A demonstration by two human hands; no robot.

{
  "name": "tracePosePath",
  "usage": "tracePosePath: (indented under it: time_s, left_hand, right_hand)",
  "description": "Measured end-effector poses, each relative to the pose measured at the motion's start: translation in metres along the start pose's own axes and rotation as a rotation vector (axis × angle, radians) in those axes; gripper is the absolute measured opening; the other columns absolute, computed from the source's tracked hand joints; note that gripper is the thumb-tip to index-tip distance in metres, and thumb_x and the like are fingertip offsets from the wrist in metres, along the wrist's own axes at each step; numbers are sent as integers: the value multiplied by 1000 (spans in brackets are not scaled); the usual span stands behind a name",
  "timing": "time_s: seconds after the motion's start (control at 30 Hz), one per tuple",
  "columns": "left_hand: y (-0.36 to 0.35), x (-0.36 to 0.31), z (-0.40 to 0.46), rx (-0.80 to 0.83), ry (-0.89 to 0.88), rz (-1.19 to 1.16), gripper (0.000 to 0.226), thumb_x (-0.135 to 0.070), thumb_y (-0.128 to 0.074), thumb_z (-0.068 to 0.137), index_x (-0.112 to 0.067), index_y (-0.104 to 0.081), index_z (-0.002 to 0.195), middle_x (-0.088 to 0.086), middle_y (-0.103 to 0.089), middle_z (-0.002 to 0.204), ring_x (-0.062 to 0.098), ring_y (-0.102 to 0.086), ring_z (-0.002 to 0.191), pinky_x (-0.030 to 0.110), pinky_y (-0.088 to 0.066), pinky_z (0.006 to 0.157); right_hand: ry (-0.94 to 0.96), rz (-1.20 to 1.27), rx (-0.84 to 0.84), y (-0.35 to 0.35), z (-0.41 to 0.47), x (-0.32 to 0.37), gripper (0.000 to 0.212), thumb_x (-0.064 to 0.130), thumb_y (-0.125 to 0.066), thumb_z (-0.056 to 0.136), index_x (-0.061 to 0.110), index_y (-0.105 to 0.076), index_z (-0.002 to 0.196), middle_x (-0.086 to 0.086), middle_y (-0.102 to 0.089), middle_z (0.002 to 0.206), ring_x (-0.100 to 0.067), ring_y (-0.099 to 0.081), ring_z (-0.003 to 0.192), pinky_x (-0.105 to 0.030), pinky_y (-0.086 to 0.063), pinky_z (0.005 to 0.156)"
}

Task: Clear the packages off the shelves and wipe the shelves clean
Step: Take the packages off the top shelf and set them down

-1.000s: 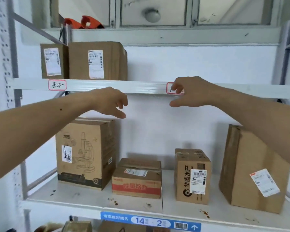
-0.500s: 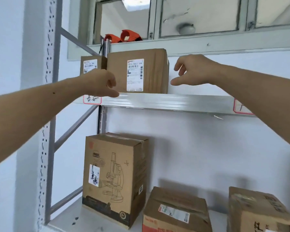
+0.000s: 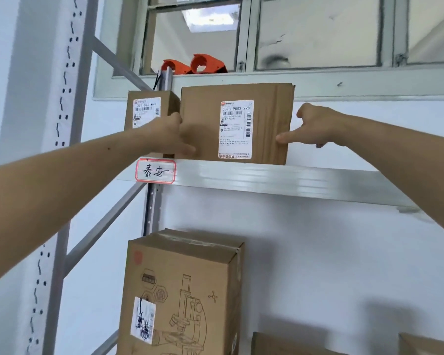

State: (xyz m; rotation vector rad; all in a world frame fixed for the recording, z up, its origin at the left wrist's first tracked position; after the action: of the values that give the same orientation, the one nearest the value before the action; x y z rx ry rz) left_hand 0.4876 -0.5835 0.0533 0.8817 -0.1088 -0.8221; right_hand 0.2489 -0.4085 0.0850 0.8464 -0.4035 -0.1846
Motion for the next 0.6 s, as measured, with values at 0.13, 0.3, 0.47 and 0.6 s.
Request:
tracePosePath:
  time_s: [0.13,0.3,0.47,0.6]
  left_hand:
    - [-14,7,18,63,13,-54,83,-43,-75,82,-9,-30,142,10,-53,130,28,-53,110,36,-46,85]
    - [-31,11,29,110,46,-96,105,-50,-73,82,-11,-7,154,11,-48,141,32,-51,122,34,-42,86]
    - [-32,14,33,53,26,-107,112,-50,-74,80,-7,-1,153,17,-43,143,34,-48,127,37,-42,90]
    - [-31,21,38,51,52,-169,85,-51,-74,80,-5,-33,138,9,-54,122,27,-54,108,34,-42,80]
  right_hand:
    - [-62,73,-9,-6,14,-5,87,48,-74,83,5,-29,144,-12,-51,133,-27,-57,114,-44,-55,87]
    - [-97,179,22,-16,23,-3,90,52,-76,80,7,-30,143,-7,-53,127,-26,-61,110,-43,-55,87]
    - [-80,216,11,-24,37,0,87,58,-78,74,15,-38,138,0,-58,123,-21,-63,103,-40,-55,80]
    - [-94,237,-17,-24,45,-4,91,65,-77,69,16,-41,137,-1,-62,119,-21,-65,99,-36,-53,71]
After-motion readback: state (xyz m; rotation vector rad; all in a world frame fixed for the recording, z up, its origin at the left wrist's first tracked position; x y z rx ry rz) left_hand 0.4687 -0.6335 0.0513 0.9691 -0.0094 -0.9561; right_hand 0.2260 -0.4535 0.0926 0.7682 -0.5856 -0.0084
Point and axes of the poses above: each hand's wrist, its own z-axis towards the middle knuckle, its own y-axis out of the back of the hand, x = y × z, the point moved 9 cm from there along z, towards the middle knuckle
